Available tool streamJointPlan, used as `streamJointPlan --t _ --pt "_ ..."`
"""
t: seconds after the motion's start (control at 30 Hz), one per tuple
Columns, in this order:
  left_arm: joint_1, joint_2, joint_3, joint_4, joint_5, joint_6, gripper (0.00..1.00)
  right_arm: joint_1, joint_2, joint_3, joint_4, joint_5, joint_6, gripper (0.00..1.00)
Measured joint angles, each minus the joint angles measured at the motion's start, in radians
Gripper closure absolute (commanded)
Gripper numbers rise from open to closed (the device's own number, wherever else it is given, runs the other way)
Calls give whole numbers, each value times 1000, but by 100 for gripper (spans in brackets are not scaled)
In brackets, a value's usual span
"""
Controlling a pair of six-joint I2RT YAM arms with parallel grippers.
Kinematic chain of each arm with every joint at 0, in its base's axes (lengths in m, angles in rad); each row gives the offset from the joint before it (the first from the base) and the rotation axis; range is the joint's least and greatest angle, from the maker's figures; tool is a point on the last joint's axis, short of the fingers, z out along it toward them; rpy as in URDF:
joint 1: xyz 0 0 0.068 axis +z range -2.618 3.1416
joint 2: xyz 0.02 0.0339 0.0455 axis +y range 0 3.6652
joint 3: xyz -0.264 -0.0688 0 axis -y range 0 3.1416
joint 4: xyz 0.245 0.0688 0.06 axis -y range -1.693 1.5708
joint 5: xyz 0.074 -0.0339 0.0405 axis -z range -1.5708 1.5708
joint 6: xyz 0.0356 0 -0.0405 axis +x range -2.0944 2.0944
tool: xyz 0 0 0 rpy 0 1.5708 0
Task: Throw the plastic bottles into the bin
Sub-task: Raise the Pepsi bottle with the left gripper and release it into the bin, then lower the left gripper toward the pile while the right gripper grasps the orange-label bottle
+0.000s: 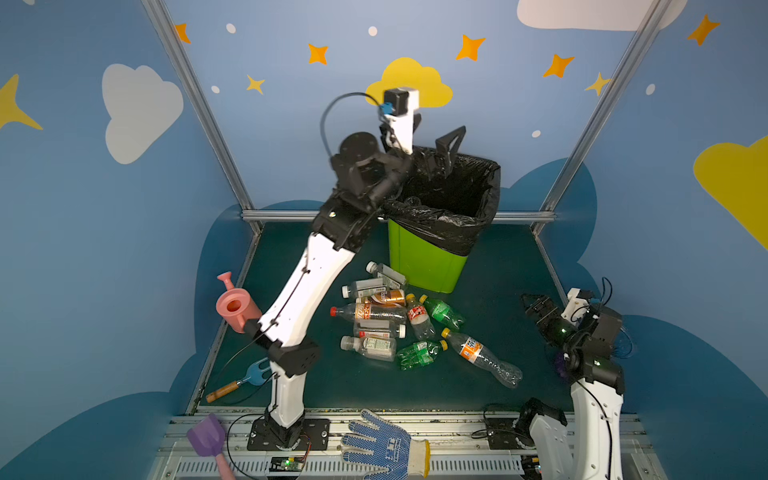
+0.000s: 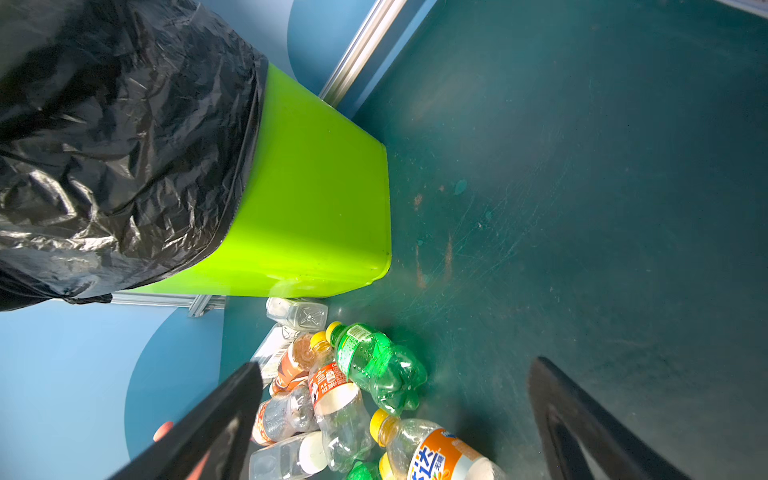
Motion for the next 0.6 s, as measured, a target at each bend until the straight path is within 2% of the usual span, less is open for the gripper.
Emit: streamJointPlan --t 0.13,0.23,0.37,0.5,0.6 --pt "8 -178 -62 76 -18 35 0 8 -10 0 -40 2 41 2" --pt "8 -294 -221 138 -47 60 0 20 -11 2 -87 5 77 2" --pt "11 -430 -590 205 -100 79 0 44 -26 4 -166 14 141 2" --pt "37 -490 -954 206 -165 70 0 81 -49 29 -242 23 242 2" --pt "60 -531 -1145 168 -219 56 0 102 -74 43 -274 26 320 2"
